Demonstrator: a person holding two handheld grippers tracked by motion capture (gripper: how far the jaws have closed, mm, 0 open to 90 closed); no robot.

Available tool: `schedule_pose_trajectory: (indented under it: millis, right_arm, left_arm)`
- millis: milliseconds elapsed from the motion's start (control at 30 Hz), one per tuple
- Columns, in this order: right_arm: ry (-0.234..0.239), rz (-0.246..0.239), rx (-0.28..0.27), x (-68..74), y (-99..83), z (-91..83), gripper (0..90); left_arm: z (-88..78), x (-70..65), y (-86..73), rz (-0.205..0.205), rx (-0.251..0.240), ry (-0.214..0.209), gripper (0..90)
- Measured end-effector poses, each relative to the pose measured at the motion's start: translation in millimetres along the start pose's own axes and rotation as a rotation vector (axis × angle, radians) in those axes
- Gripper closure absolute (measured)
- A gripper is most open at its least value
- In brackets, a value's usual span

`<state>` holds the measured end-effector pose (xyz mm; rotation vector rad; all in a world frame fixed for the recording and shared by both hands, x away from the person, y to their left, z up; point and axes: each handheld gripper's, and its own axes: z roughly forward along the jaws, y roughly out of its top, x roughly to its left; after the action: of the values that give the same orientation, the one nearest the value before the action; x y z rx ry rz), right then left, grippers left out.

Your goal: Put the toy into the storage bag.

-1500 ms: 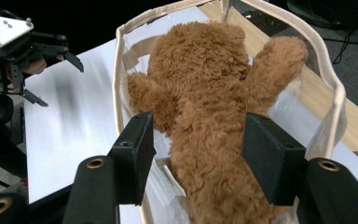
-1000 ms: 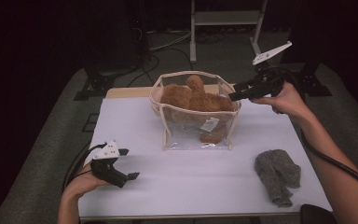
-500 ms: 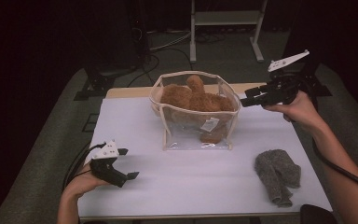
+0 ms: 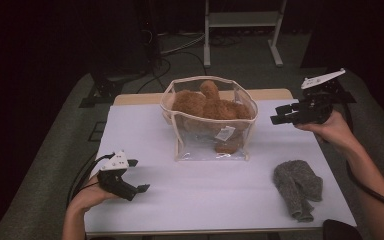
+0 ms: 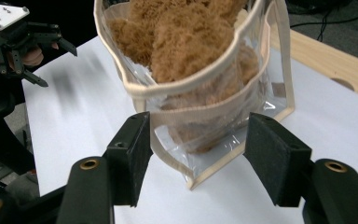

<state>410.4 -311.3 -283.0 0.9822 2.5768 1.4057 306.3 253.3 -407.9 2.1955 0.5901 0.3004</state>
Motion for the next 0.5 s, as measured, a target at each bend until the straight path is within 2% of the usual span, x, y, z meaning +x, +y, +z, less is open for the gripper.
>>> schedule_pose_trajectory:
  millis: [500]
  right_arm:
    - [0.005, 0.069, 0.017, -14.3, -39.8, 4.0, 39.1]
  left_arm:
    - [2.3, 0.1, -1.1, -0.002, 0.010, -0.001, 3.1]
